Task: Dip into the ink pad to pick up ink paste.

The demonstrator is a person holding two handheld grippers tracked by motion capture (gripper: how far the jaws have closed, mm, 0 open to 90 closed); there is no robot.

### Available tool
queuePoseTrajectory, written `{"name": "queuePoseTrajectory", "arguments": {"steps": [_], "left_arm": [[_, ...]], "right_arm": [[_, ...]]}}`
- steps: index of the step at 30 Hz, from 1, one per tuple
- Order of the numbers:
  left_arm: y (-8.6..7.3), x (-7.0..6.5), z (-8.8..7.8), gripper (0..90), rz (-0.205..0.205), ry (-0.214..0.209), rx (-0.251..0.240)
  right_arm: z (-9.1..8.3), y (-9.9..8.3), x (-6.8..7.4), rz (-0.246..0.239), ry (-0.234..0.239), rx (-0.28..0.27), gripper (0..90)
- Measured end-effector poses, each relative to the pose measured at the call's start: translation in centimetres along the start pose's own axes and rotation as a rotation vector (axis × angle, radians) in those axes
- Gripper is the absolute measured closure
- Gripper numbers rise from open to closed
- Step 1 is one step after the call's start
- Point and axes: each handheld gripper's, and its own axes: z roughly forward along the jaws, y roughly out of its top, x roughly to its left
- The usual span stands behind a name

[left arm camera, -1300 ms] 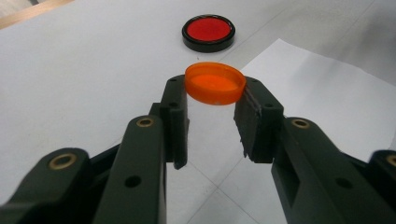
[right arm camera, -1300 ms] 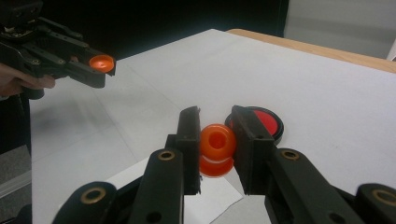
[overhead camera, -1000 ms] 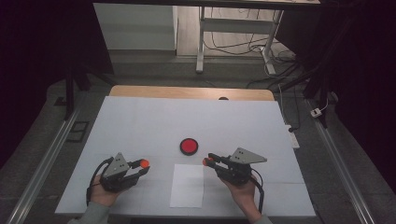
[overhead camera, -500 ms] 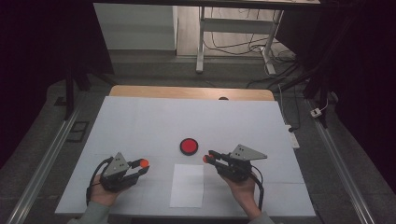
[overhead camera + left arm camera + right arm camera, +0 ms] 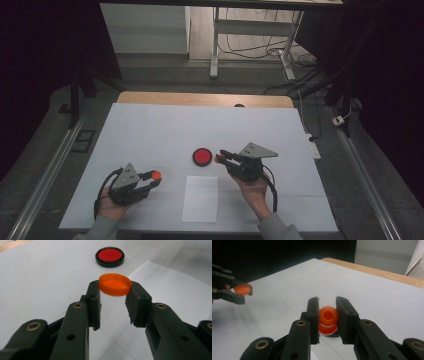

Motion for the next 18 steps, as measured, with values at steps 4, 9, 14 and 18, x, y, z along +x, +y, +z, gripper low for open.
{"name": "queuePoseTrajectory", "arguments": {"steps": [4,9,14,18], "left_arm": [[0.0,0.0,0.0,65.4,-0.003,0.002,0.002],[0.0,0.1,0.0,65.5,-0.006,0.003,0.003],[0.0,0.0,0.1,65.4,-0.007,0.003,0.01],[-0.1,0.1,0.1,65.5,-0.011,0.003,0.01]], "right_arm": [[0.5,0.2,-0.4,0.013,-0.002,-0.002,72.4],[1.0,0.3,-0.6,0.019,-0.011,0.007,72.4],[1.4,0.4,-0.9,0.036,-0.021,0.011,72.4],[2.1,0.4,-1.2,0.04,-0.028,0.02,72.4]]}}
